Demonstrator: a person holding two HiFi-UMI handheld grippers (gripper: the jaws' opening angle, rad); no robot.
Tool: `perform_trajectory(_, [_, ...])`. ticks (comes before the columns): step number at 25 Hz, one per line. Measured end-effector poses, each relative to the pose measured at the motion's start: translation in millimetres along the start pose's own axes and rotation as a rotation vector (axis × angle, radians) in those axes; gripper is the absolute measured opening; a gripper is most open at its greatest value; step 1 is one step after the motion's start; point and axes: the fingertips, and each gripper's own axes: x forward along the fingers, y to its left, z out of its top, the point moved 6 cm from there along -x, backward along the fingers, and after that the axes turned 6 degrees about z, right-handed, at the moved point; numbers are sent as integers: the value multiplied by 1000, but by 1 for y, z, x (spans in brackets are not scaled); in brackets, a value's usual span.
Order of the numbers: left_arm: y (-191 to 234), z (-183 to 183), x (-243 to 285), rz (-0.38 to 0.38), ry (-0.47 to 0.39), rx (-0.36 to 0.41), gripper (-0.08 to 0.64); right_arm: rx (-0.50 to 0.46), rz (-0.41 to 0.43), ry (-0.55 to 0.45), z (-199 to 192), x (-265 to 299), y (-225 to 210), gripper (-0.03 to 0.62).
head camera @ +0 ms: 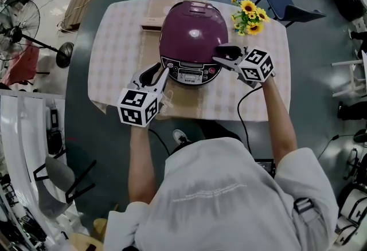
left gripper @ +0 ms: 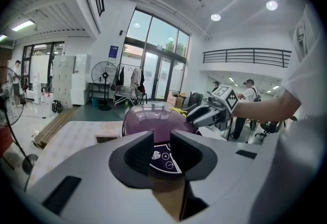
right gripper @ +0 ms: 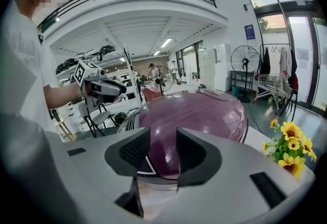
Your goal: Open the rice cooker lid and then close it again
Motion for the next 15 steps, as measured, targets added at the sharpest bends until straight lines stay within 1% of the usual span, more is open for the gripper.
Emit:
perform_trajectory(5, [-3,-2,6,-13,6,0,112,20,-23,-20,-1,0,-1,166])
perform_trajectory(11, [-6,-1,11,-28,10,0,112,-4,-51,16,2,3,1,164])
perform_trajectory(15, [-9,-1,18,-44,14,6,112,15,-67,-2,-1,3,2,164])
